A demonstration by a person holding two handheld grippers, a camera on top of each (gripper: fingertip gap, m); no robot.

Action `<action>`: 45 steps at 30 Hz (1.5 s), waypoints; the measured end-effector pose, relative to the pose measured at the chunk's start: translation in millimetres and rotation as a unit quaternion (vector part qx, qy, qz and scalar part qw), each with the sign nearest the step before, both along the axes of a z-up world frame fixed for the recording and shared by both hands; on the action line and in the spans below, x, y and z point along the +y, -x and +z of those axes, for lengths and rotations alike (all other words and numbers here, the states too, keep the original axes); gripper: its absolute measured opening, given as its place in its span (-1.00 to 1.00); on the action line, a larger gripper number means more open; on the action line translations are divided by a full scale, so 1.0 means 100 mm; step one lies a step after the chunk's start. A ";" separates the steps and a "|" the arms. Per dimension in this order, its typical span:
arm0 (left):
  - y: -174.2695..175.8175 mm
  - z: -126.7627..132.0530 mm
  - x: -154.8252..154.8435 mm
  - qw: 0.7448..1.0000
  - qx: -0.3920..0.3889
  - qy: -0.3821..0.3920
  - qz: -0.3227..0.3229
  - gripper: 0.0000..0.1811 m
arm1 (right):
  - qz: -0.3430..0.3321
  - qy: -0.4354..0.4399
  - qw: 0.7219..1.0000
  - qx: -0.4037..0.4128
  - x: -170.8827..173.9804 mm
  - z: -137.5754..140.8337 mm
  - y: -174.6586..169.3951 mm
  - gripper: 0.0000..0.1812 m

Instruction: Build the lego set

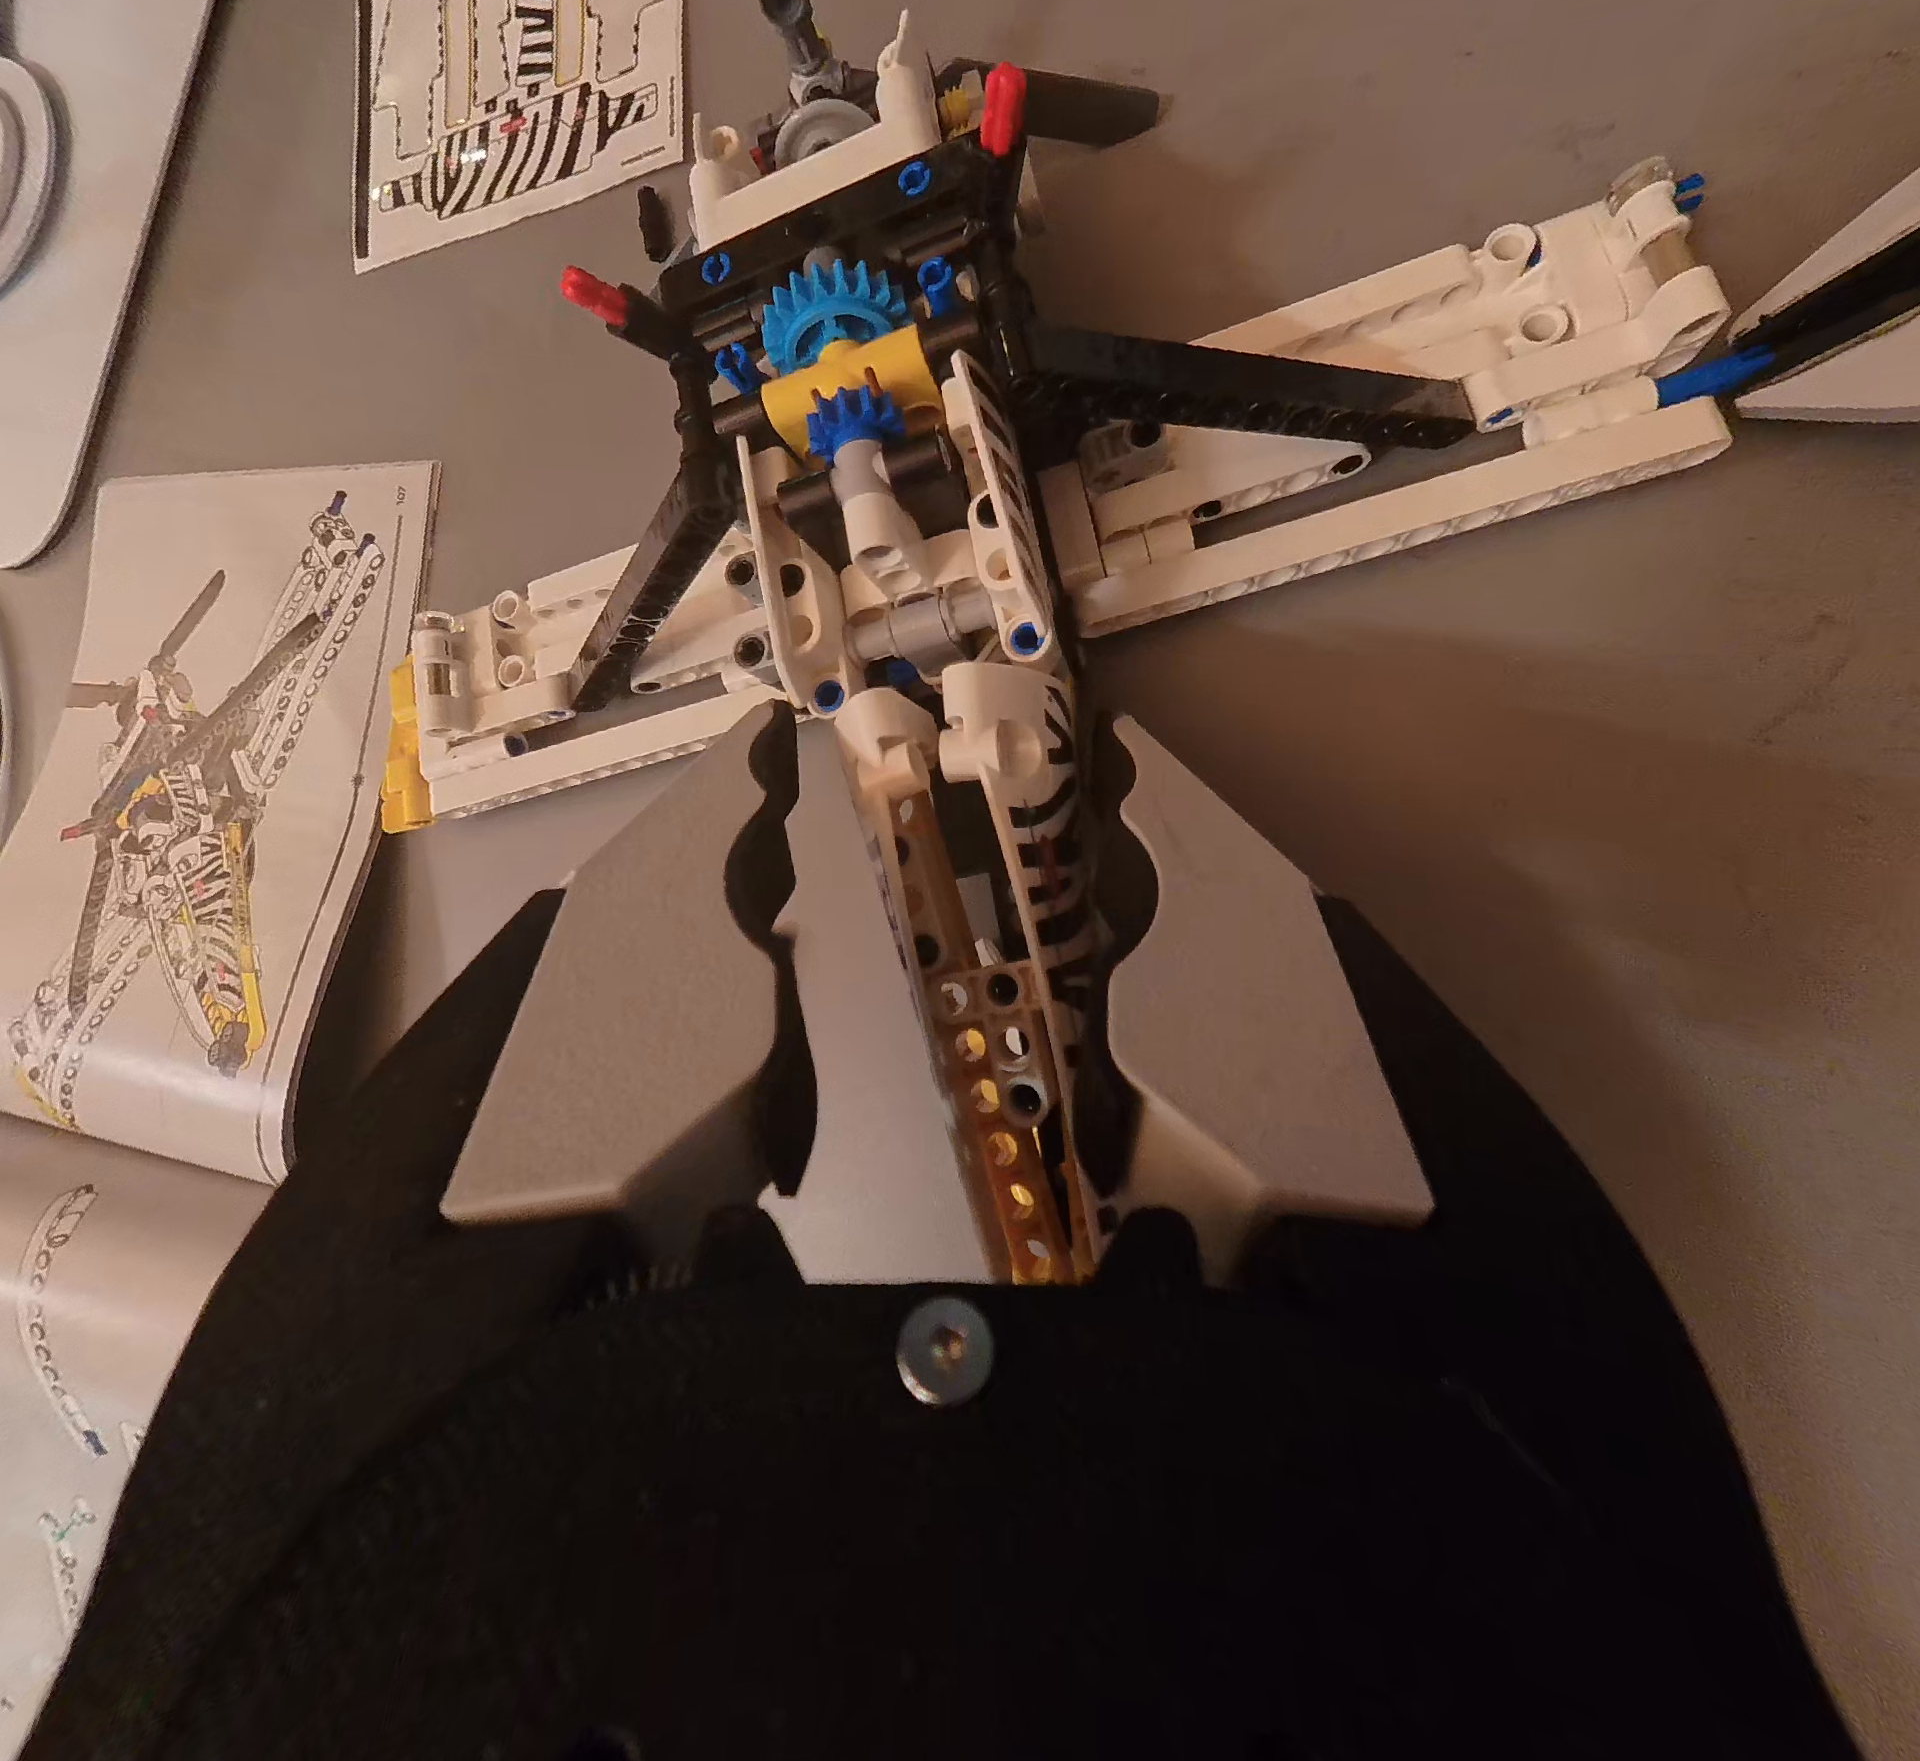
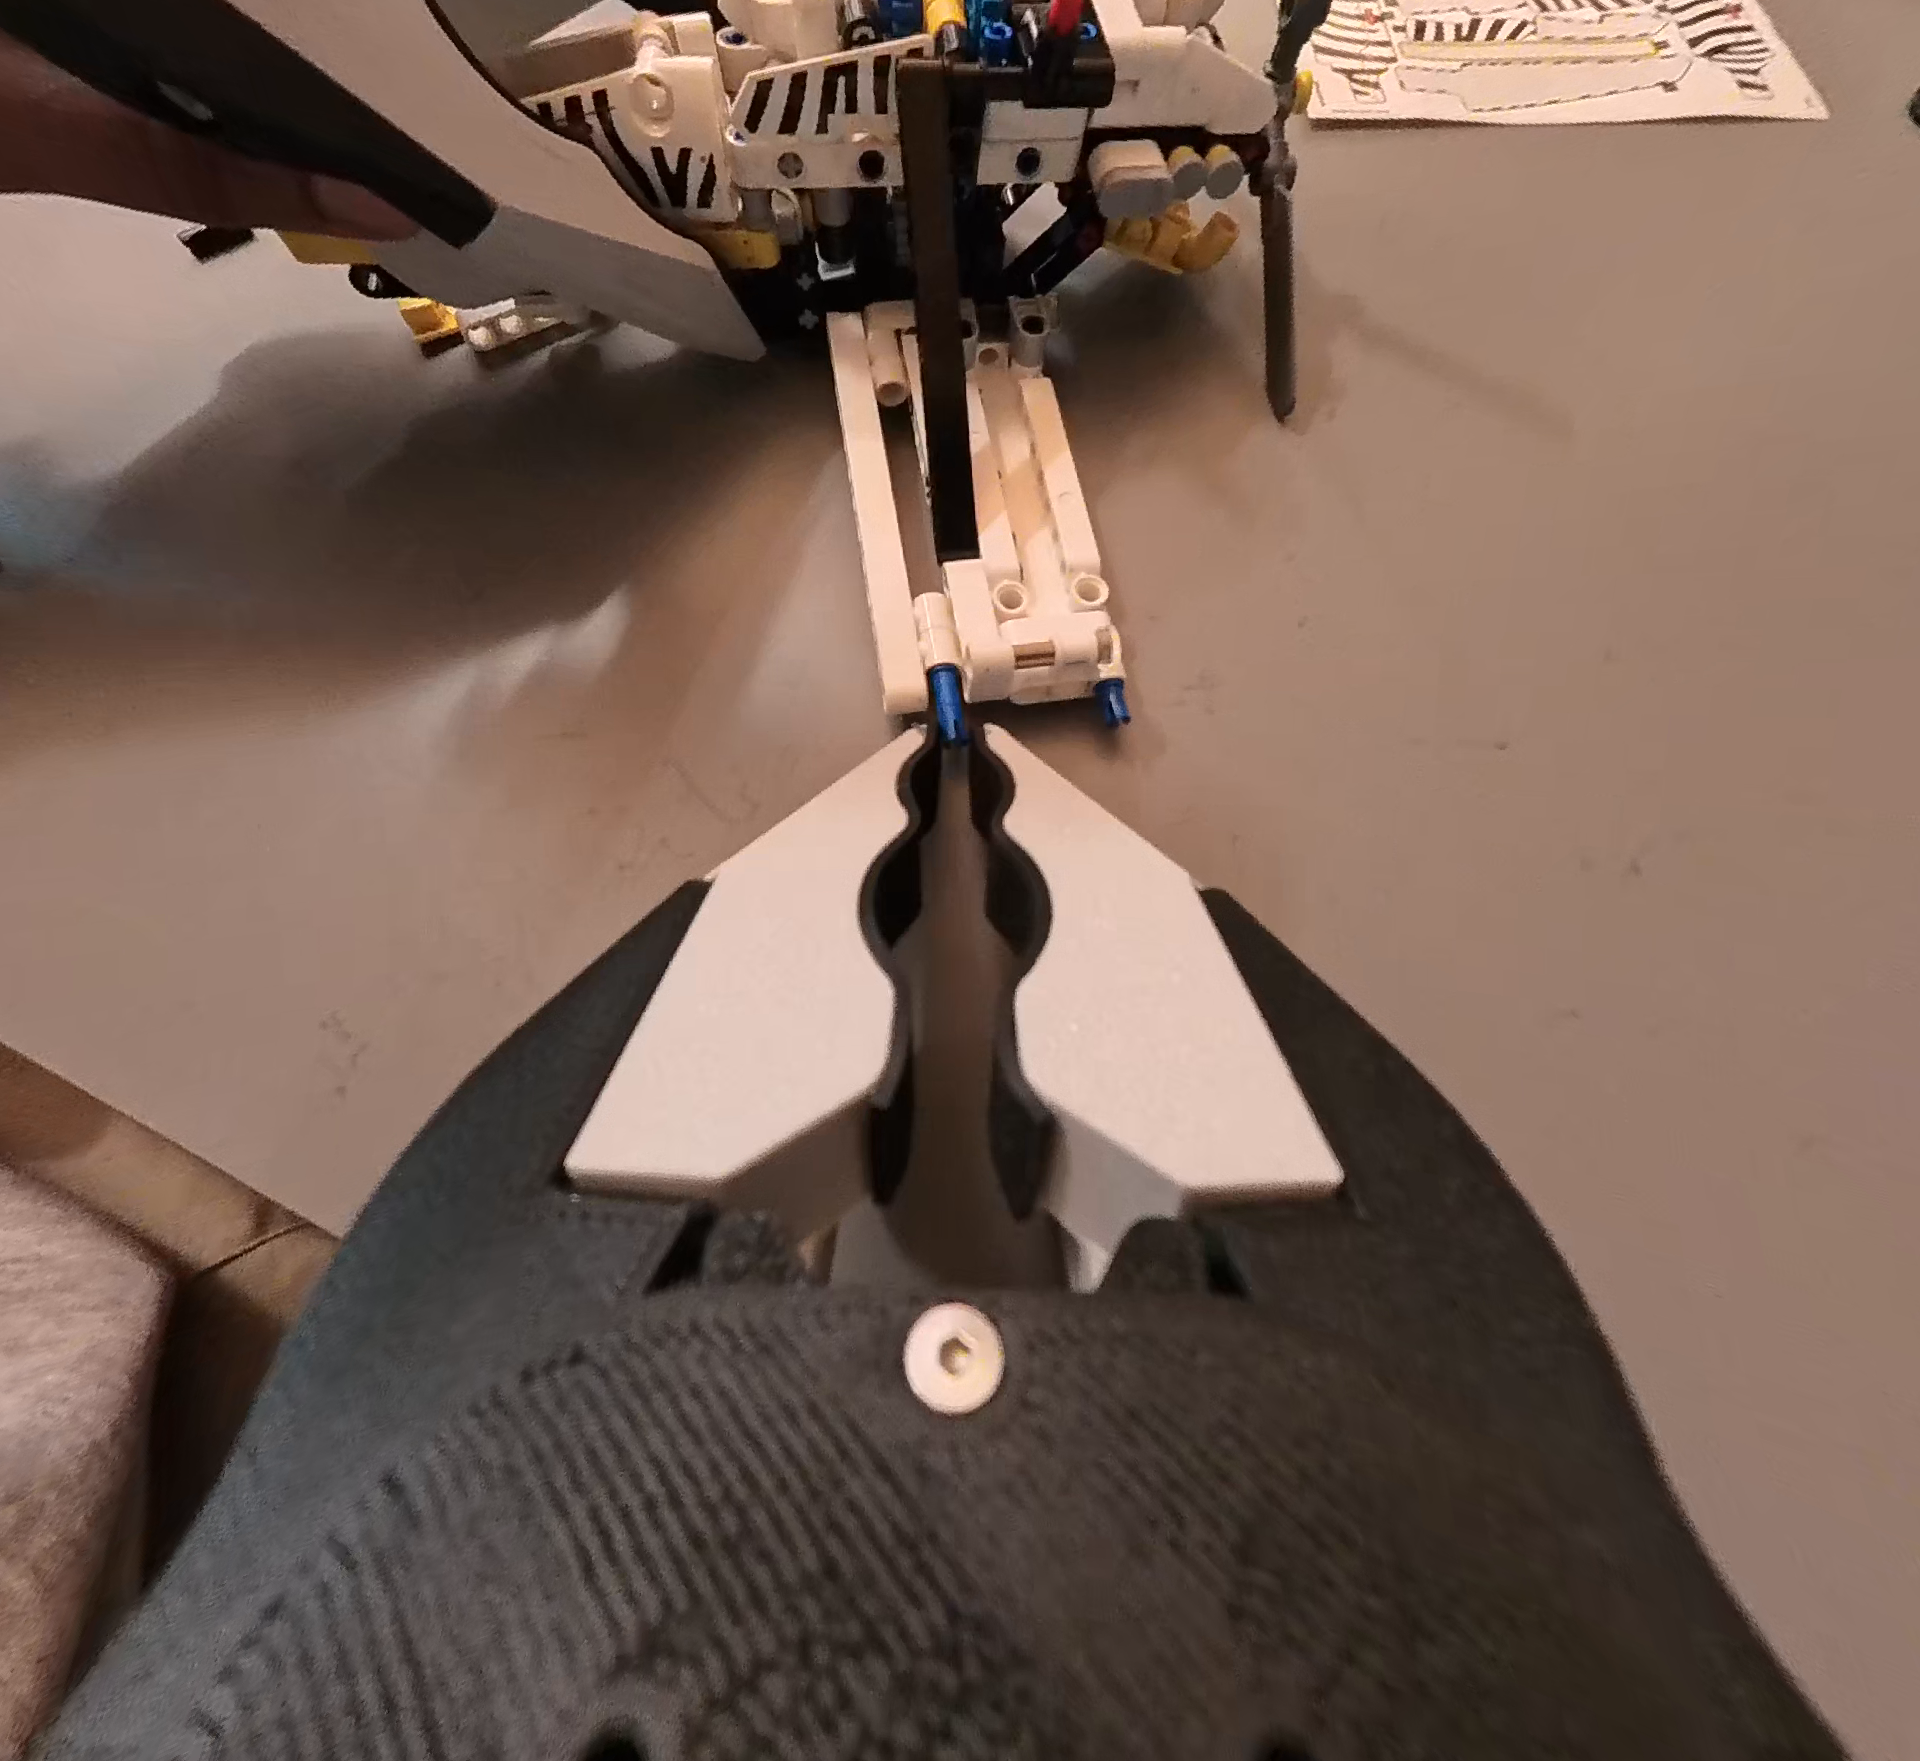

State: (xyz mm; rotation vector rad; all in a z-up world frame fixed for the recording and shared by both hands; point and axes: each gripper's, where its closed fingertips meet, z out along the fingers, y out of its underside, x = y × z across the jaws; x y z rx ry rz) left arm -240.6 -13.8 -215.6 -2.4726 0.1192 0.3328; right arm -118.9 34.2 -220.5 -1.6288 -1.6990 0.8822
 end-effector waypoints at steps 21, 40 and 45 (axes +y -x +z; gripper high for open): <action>0.00 -0.01 0.00 1.000 -0.001 0.002 -0.001 -0.35 | -0.011 -0.013 1.000 0.010 0.03 0.01 -0.01 -0.94; 0.01 0.21 0.01 0.998 -0.028 -0.051 -0.002 -0.36 | -0.009 -0.020 0.999 0.043 0.02 0.07 -0.05 -0.80; 0.09 0.42 -0.04 0.992 -0.060 -0.107 0.008 -0.36 | -0.006 0.031 0.991 0.127 0.03 0.28 -0.09 -0.81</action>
